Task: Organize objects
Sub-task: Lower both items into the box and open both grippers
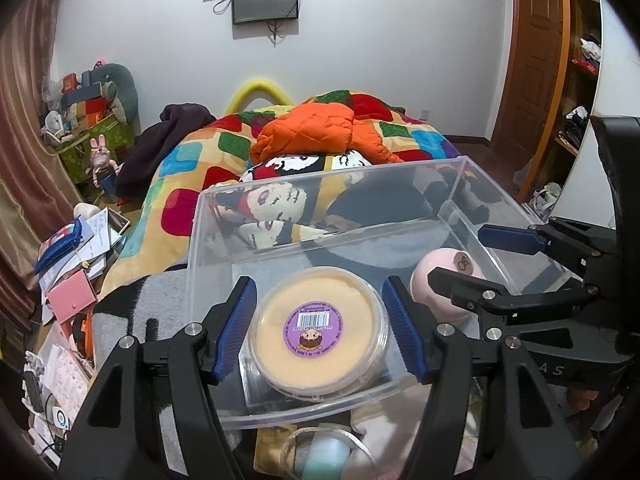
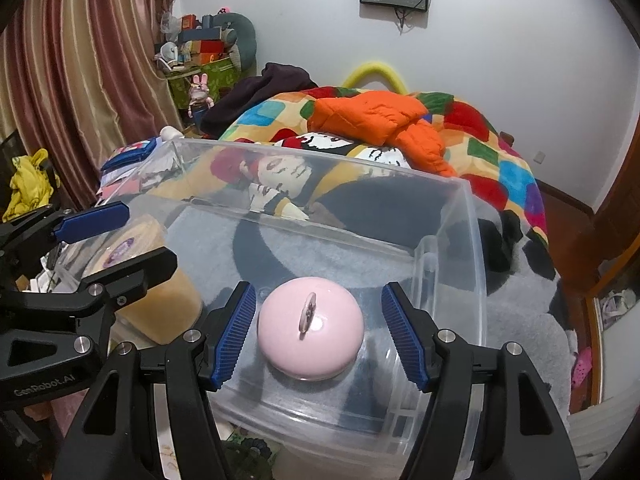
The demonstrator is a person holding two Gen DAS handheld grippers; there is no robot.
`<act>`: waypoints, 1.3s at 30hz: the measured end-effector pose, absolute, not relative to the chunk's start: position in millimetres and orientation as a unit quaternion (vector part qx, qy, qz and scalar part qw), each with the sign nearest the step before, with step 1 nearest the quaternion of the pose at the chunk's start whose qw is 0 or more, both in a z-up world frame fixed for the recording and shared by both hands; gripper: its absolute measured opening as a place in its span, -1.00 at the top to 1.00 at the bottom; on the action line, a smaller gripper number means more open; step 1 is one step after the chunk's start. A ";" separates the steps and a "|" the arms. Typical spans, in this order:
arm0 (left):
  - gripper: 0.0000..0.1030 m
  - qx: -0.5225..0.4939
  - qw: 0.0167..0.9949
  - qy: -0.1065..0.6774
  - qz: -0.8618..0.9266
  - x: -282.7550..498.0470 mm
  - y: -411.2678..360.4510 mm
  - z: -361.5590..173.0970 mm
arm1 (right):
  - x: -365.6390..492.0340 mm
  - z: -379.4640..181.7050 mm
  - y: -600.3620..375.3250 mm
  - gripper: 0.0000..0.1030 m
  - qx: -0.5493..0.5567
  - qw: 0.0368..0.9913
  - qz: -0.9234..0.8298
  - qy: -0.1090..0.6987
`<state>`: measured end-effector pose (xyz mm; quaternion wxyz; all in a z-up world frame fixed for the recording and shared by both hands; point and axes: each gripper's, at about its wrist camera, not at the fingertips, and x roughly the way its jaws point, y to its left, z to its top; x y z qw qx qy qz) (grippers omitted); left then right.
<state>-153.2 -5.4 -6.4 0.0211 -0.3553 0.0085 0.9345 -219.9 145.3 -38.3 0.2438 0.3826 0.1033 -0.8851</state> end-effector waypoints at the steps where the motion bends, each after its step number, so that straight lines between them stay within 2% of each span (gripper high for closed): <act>1: -0.34 -0.354 0.021 0.008 0.935 -152.5 -5.5 -5.7 | -218.9 -37.5 146.1 -0.21 0.383 0.247 -0.885 0.100; 14: -0.49 -0.334 0.018 0.015 0.942 -135.7 -3.8 9.5 | -196.2 -17.7 162.6 -0.23 0.356 0.254 -0.896 0.083; 16: -0.53 -0.331 0.018 0.015 0.943 -132.1 -3.9 11.6 | -192.8 -15.0 165.1 -0.26 0.352 0.254 -0.897 0.082; 20: -0.66 -0.324 0.015 0.020 0.946 -123.2 -3.5 16.4 | -182.6 -8.6 172.5 -0.46 0.339 0.248 -0.904 0.078; 26: -0.84 -0.314 0.012 0.024 0.949 -110.5 -4.5 24.4 | -169.7 1.3 182.1 -0.54 0.325 0.244 -0.911 0.071; 29: -0.85 -0.321 0.012 0.012 0.947 -106.3 -8.0 25.5 | -163.6 5.5 187.5 -0.63 0.318 0.241 -0.915 0.062; 39: -0.87 -0.330 0.015 0.014 0.944 -85.0 -9.2 24.0 | -144.4 10.5 203.1 -0.64 0.308 0.229 -0.922 0.053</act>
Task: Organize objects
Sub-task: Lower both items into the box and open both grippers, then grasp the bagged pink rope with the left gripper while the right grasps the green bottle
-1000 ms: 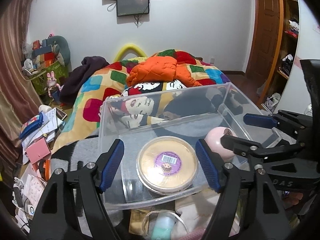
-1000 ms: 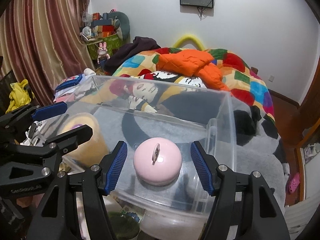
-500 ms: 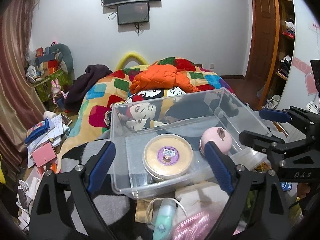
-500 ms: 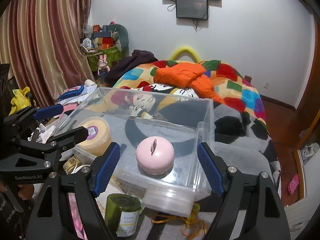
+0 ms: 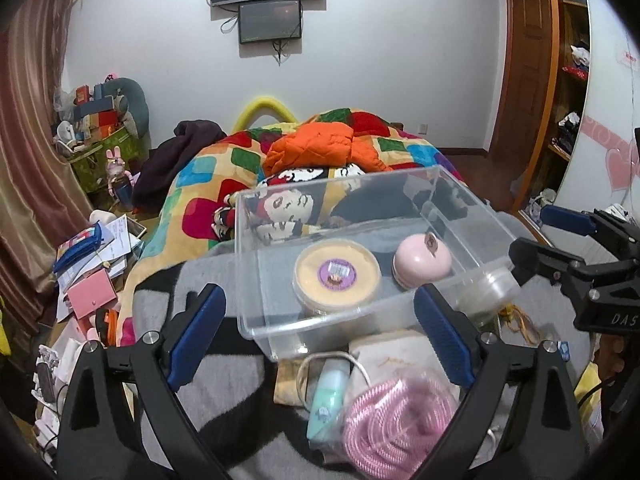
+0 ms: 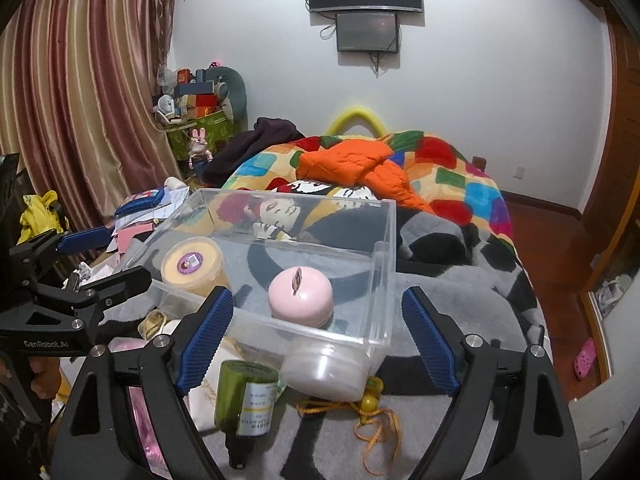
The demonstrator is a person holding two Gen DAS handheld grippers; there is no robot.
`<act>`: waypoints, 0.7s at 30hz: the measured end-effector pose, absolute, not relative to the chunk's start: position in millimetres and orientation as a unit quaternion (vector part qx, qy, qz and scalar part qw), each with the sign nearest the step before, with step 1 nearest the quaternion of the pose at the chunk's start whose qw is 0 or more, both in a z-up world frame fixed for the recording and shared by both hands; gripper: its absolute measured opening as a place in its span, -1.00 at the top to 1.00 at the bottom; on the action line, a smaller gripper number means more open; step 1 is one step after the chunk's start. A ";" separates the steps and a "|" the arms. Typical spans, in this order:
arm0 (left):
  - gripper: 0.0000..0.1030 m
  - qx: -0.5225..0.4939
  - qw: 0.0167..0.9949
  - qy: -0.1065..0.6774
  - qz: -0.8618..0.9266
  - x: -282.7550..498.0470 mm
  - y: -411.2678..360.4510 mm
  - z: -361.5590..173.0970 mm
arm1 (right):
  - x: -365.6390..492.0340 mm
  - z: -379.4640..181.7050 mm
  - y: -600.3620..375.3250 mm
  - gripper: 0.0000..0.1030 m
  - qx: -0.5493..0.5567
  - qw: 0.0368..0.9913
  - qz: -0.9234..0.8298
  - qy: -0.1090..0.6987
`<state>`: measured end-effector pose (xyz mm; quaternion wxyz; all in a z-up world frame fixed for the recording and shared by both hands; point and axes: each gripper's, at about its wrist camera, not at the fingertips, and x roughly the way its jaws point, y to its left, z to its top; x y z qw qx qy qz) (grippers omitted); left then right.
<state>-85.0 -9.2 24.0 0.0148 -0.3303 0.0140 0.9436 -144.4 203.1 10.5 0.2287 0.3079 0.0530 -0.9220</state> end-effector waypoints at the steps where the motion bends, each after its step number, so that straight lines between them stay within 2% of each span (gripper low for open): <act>1: -0.87 -0.332 0.015 0.015 0.943 -83.8 -8.6 22.8 | -142.7 10.0 203.9 -0.64 0.308 0.229 -0.922 0.052; 21: -0.87 -0.382 0.030 0.009 0.924 -59.6 12.5 -18.9 | -118.1 -9.7 203.2 -0.64 0.316 0.231 -0.918 0.062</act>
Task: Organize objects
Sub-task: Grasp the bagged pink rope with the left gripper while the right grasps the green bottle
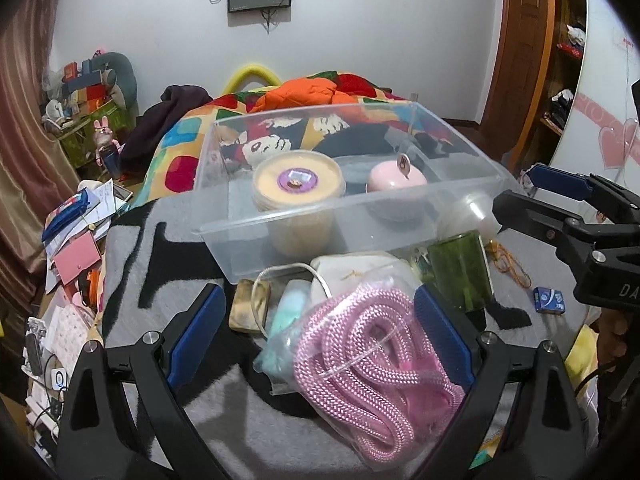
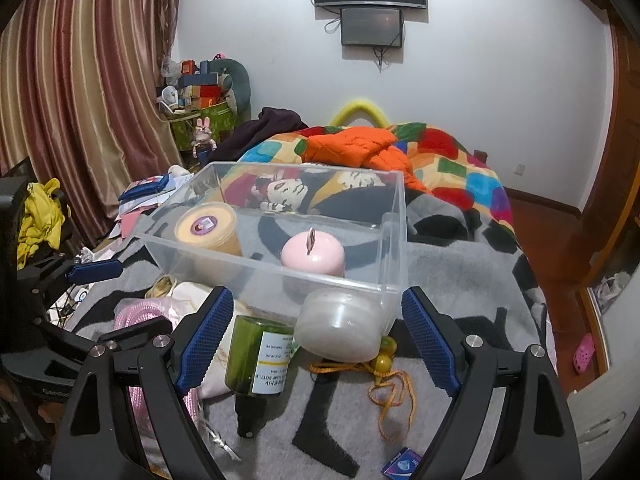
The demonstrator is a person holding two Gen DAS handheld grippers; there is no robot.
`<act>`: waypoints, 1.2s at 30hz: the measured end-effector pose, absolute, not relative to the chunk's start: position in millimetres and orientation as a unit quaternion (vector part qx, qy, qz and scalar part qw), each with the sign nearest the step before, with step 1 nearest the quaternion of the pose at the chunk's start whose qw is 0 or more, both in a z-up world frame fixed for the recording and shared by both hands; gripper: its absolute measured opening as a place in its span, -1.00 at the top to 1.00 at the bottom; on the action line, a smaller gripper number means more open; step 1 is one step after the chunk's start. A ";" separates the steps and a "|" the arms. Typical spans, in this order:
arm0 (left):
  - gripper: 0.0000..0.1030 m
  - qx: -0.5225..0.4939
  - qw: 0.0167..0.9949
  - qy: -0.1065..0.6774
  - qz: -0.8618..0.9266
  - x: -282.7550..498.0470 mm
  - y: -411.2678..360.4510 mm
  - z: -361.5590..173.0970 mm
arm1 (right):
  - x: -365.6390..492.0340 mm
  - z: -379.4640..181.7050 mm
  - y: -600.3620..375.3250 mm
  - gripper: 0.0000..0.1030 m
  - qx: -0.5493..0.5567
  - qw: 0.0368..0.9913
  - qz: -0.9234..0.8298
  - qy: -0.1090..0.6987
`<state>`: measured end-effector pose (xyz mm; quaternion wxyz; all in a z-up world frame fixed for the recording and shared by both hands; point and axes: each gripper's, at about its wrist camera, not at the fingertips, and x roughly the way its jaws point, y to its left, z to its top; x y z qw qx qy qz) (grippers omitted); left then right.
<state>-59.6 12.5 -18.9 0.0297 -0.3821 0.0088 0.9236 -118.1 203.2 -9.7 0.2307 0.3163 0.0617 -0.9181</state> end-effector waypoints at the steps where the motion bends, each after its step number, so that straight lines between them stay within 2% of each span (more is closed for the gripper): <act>1: -0.87 -0.385 0.030 0.008 0.923 -59.7 13.4 -20.9 | -117.8 -10.9 203.5 -0.64 0.318 0.230 -0.918 0.061; 12: -0.87 -0.410 0.033 0.006 0.911 -49.7 28.4 -41.2 | -115.6 -32.9 205.9 -0.64 0.347 0.229 -0.908 0.050; 25: -0.89 -0.426 0.043 -0.041 0.903 -28.4 13.9 -53.4 | -107.0 -54.0 192.8 -0.61 0.369 0.260 -0.892 0.040; 36: -0.98 -0.444 0.060 -0.084 0.890 -26.0 6.7 -65.2 | -114.1 -67.6 182.9 -0.19 0.394 0.282 -0.874 0.027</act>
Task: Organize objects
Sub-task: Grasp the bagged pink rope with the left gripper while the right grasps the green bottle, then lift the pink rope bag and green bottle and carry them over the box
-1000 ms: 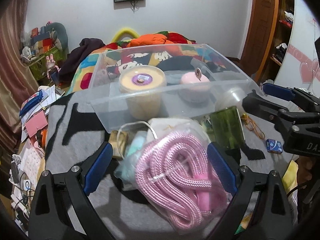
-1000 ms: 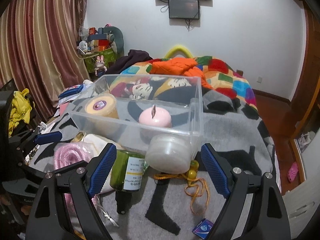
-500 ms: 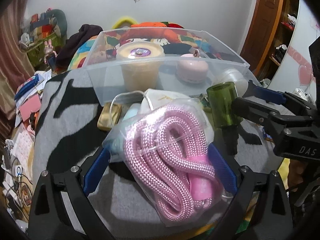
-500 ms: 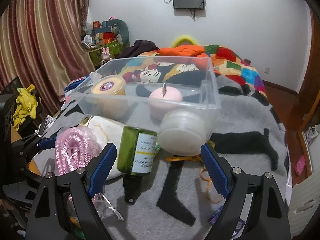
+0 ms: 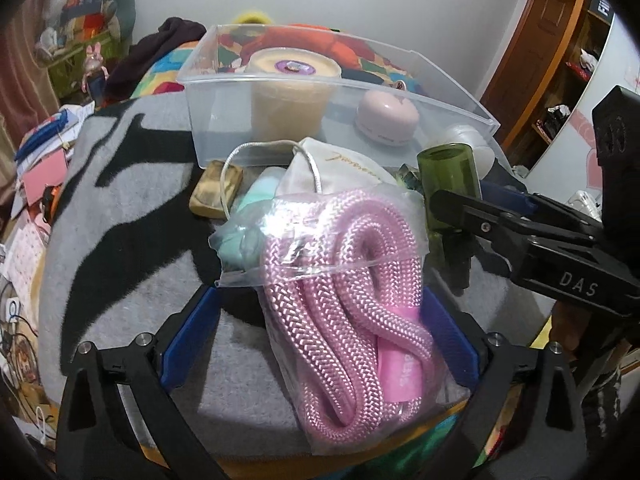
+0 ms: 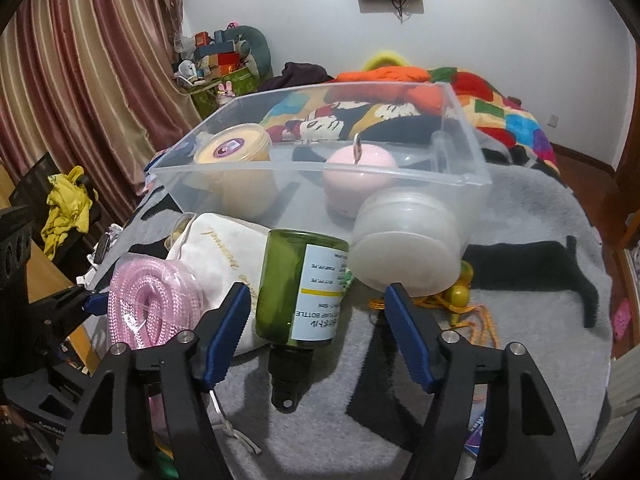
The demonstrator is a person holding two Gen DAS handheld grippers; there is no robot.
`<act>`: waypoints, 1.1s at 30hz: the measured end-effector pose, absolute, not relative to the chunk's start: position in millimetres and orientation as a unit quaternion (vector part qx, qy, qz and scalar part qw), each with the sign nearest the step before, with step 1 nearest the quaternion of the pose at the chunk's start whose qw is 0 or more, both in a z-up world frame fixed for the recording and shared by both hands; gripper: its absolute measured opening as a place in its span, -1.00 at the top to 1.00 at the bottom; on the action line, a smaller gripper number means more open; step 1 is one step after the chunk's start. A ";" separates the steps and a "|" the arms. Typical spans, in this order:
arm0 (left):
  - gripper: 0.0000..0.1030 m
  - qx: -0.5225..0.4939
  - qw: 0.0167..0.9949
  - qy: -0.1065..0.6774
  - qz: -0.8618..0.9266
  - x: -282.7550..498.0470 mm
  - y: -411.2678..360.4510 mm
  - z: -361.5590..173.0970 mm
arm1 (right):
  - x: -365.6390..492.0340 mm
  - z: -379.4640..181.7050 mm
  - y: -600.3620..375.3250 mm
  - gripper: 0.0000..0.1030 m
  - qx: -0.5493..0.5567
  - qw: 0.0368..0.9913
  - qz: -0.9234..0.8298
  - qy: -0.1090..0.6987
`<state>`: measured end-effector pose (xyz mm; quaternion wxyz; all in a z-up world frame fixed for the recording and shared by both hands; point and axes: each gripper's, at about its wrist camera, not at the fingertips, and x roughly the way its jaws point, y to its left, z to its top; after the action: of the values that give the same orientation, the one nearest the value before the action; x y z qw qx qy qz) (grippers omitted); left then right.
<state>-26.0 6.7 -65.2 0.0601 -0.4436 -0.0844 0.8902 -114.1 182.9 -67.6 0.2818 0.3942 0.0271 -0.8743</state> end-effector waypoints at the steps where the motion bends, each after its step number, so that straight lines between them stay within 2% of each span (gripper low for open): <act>1: -0.98 -0.443 0.060 -0.081 0.891 -25.9 7.5 -65.2 | -114.7 -69.2 181.8 -0.17 0.396 0.283 -0.873 0.027; 7: -0.98 -0.442 0.057 -0.062 0.893 -28.3 17.9 -66.7 | -117.7 -74.7 177.7 0.04 0.405 0.290 -0.867 0.023; 9: -0.98 -0.441 0.055 -0.044 0.895 -28.4 24.9 -68.4 | -117.6 -75.6 176.4 0.22 0.406 0.293 -0.865 0.023; 12: -0.98 -0.434 0.052 -0.021 0.899 -26.9 33.6 -70.8 | -115.2 -75.7 175.3 0.24 0.405 0.293 -0.866 0.028; 13: -0.89 -0.431 0.053 -0.016 0.901 -25.5 35.5 -70.8 | -114.3 -75.6 175.4 0.24 0.404 0.293 -0.866 0.029; 16: -0.48 -0.426 0.075 -0.015 0.902 -21.4 38.4 -67.2 | -111.7 -73.5 178.1 0.24 0.398 0.292 -0.869 0.029; 21: -0.31 -0.424 0.081 -0.010 0.902 -16.4 39.8 -65.4 | -108.3 -69.2 183.9 0.24 0.393 0.290 -0.873 0.023; 26: -0.05 -0.412 0.084 -0.014 0.907 -11.4 32.4 -55.5 | -104.3 -61.9 189.0 0.24 0.384 0.287 -0.878 0.020; 33: 0.13 -0.393 0.082 -0.012 0.916 -4.4 29.2 -44.0 | -99.9 -50.5 196.7 0.24 0.367 0.282 -0.886 0.014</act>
<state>-4.4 29.2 -44.0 0.0819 -0.3927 -0.0122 0.9159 -99.9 196.7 -50.5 0.2821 0.3671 0.0136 -0.8863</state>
